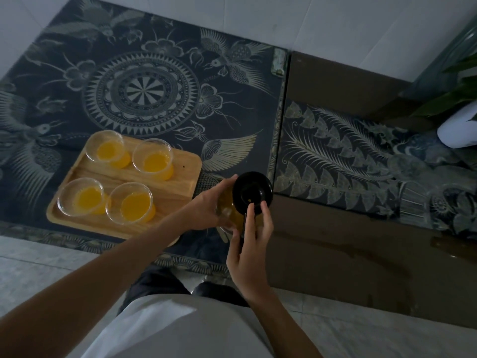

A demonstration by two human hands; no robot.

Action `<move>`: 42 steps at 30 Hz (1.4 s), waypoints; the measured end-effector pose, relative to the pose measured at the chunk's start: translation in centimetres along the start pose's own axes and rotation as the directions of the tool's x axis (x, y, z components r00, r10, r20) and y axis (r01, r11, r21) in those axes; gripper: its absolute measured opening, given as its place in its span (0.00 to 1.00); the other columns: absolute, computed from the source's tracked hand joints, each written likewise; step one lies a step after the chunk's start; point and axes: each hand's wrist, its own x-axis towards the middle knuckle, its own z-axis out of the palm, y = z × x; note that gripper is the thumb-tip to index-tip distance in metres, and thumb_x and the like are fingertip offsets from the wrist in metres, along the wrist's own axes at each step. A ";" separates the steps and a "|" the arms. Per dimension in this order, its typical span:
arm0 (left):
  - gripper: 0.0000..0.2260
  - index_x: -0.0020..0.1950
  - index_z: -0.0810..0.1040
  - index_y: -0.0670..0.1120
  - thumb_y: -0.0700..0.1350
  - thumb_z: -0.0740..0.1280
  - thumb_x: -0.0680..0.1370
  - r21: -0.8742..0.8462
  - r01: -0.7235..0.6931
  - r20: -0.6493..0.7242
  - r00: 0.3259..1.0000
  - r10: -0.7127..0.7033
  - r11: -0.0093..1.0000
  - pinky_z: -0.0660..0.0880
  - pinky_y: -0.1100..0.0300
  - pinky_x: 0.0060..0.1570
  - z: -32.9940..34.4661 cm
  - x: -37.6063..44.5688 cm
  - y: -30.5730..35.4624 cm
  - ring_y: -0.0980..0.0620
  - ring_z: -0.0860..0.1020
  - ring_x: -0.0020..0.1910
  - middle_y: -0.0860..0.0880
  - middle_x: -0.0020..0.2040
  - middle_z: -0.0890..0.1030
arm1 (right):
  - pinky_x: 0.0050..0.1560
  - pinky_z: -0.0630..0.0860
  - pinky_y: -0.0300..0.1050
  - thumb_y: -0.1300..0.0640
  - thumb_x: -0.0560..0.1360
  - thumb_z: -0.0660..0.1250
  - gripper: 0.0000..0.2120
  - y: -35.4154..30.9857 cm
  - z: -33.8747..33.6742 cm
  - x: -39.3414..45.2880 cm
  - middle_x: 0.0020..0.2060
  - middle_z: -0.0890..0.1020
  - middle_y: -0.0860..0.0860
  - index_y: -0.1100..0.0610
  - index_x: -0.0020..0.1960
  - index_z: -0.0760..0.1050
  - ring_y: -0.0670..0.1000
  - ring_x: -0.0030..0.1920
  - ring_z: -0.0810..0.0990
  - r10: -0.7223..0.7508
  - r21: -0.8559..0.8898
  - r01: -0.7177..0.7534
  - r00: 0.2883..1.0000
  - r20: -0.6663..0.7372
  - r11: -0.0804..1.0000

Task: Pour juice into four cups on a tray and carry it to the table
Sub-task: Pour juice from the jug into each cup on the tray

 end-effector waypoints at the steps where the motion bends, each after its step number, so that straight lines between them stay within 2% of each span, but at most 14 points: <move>1: 0.57 0.86 0.53 0.53 0.49 0.86 0.66 0.010 0.000 0.010 1.000 0.000 1.000 0.66 0.53 0.80 0.0 -0.1 0.0 0.51 0.67 0.80 0.50 0.81 0.69 | 0.74 0.59 0.36 0.71 0.78 0.65 0.29 0.0 0.1 0.0 0.77 0.56 0.66 0.70 0.77 0.60 0.56 0.81 0.56 0.005 -0.004 -0.005 1.000 0.002 1.000; 3: 0.57 0.85 0.49 0.55 0.46 0.85 0.68 0.043 -0.025 0.013 1.000 0.025 0.999 0.58 0.61 0.81 -0.1 -0.3 0.0 0.52 0.58 0.84 0.49 0.86 0.60 | 0.75 0.60 0.39 0.72 0.78 0.65 0.30 0.0 0.1 0.0 0.78 0.55 0.64 0.68 0.78 0.60 0.56 0.81 0.55 0.010 -0.011 -0.010 1.000 0.013 1.000; 4: 0.57 0.86 0.48 0.55 0.46 0.85 0.69 0.061 -0.038 0.015 0.999 0.037 0.997 0.56 0.62 0.82 -0.1 -0.5 0.1 0.53 0.54 0.85 0.49 0.87 0.55 | 0.76 0.60 0.40 0.71 0.79 0.65 0.30 0.0 0.0 0.0 0.79 0.54 0.63 0.67 0.78 0.60 0.56 0.81 0.55 0.012 -0.013 -0.012 1.000 0.022 1.000; 6: 0.59 0.87 0.46 0.51 0.49 0.85 0.69 0.084 -0.049 0.023 0.999 0.048 0.995 0.53 0.56 0.84 -0.2 -1.0 0.2 0.54 0.47 0.86 0.50 0.88 0.47 | 0.76 0.62 0.44 0.68 0.80 0.65 0.30 -0.3 -0.2 -0.2 0.80 0.53 0.60 0.64 0.79 0.60 0.56 0.81 0.55 0.025 -0.023 -0.025 0.999 0.033 0.999; 9: 0.61 0.87 0.43 0.53 0.53 0.84 0.69 0.116 -0.055 0.022 0.998 0.053 0.992 0.50 0.52 0.83 -0.8 -2.0 1.0 0.50 0.41 0.86 0.53 0.87 0.40 | 0.75 0.61 0.49 0.57 0.80 0.66 0.31 -0.7 -0.5 -0.8 0.81 0.55 0.58 0.58 0.80 0.60 0.55 0.79 0.58 0.052 -0.145 -0.051 0.999 0.008 0.988; 12: 0.60 0.87 0.43 0.55 0.55 0.83 0.69 0.167 -0.089 -0.029 0.995 0.095 0.982 0.47 0.49 0.82 -2.0 -3.4 2.5 0.50 0.38 0.86 0.56 0.87 0.38 | 0.75 0.57 0.48 0.47 0.81 0.63 0.31 -1.7 -1.1 -0.9 0.81 0.56 0.55 0.54 0.80 0.61 0.57 0.77 0.61 0.061 -0.231 -0.065 0.998 -0.022 0.971; 15: 0.60 0.87 0.44 0.56 0.64 0.81 0.68 0.256 -0.099 -0.123 0.983 0.134 0.962 0.44 0.45 0.82 -4.0 -4.8 3.7 0.50 0.33 0.85 0.57 0.86 0.37 | 0.73 0.55 0.47 0.42 0.80 0.60 0.32 -3.3 -1.9 -0.1 0.81 0.57 0.52 0.51 0.81 0.60 0.54 0.77 0.62 0.055 -0.259 -0.065 0.997 -0.048 0.964; 19: 0.59 0.87 0.46 0.57 0.72 0.76 0.66 0.389 -0.113 -0.246 0.944 0.221 0.914 0.43 0.44 0.79 -7.2 -6.7 4.8 0.49 0.30 0.84 0.57 0.87 0.38 | 0.71 0.61 0.53 0.39 0.80 0.59 0.33 -5.1 -2.4 2.2 0.81 0.60 0.50 0.51 0.81 0.59 0.55 0.78 0.63 -0.008 -0.280 -0.012 0.998 -0.070 0.960; 24: 0.58 0.86 0.44 0.59 0.77 0.70 0.65 0.428 -0.024 -0.384 0.900 0.206 0.903 0.43 0.37 0.78 -11.9 -9.3 4.8 0.46 0.28 0.83 0.57 0.86 0.36 | 0.75 0.57 0.52 0.36 0.81 0.56 0.32 -6.7 -1.9 6.1 0.81 0.59 0.51 0.50 0.80 0.62 0.55 0.80 0.57 -0.079 -0.305 0.067 0.996 -0.028 0.950; 28: 0.56 0.87 0.45 0.59 0.78 0.67 0.67 0.421 0.067 -0.492 0.854 0.166 0.905 0.42 0.35 0.78 -16.4 -11.9 2.2 0.44 0.27 0.83 0.56 0.87 0.37 | 0.78 0.52 0.50 0.37 0.81 0.57 0.33 -7.9 -0.3 8.7 0.83 0.51 0.54 0.51 0.81 0.59 0.55 0.82 0.50 -0.127 -0.288 0.136 0.991 0.048 0.948; 31: 0.53 0.86 0.45 0.62 0.80 0.63 0.68 0.332 0.103 -0.578 0.808 0.116 0.937 0.37 0.38 0.77 -20.0 -13.7 0.3 0.47 0.27 0.83 0.57 0.87 0.38 | 0.78 0.55 0.54 0.36 0.81 0.56 0.34 -8.8 1.5 10.0 0.83 0.48 0.53 0.48 0.82 0.55 0.56 0.82 0.47 -0.116 -0.268 0.133 0.990 0.078 0.954; 35: 0.46 0.85 0.47 0.64 0.81 0.55 0.71 0.204 0.176 -0.663 0.749 0.003 0.963 0.32 0.43 0.77 -24.8 -15.3 -2.5 0.49 0.30 0.84 0.57 0.86 0.41 | 0.74 0.58 0.51 0.33 0.80 0.54 0.36 -9.4 4.5 10.7 0.83 0.44 0.54 0.42 0.83 0.46 0.57 0.82 0.49 0.060 -0.179 -0.040 0.992 0.107 0.983; 39: 0.48 0.86 0.51 0.55 0.82 0.44 0.72 0.003 0.220 -0.654 0.738 -0.165 0.975 0.35 0.52 0.83 -27.2 -16.2 -6.8 0.59 0.41 0.84 0.54 0.86 0.50 | 0.74 0.58 0.47 0.48 0.85 0.57 0.31 -7.9 7.7 10.7 0.82 0.47 0.56 0.48 0.83 0.48 0.50 0.80 0.51 0.193 -0.093 -0.186 0.978 0.073 0.978; 42: 0.47 0.86 0.58 0.48 0.76 0.47 0.75 -0.127 0.306 -0.617 0.720 -0.317 0.943 0.44 0.50 0.85 -26.9 -16.8 -10.4 0.53 0.50 0.85 0.48 0.86 0.56 | 0.72 0.54 0.42 0.56 0.85 0.57 0.30 -6.5 9.7 10.1 0.82 0.50 0.55 0.51 0.83 0.48 0.50 0.80 0.51 0.311 -0.095 -0.302 0.946 0.094 0.949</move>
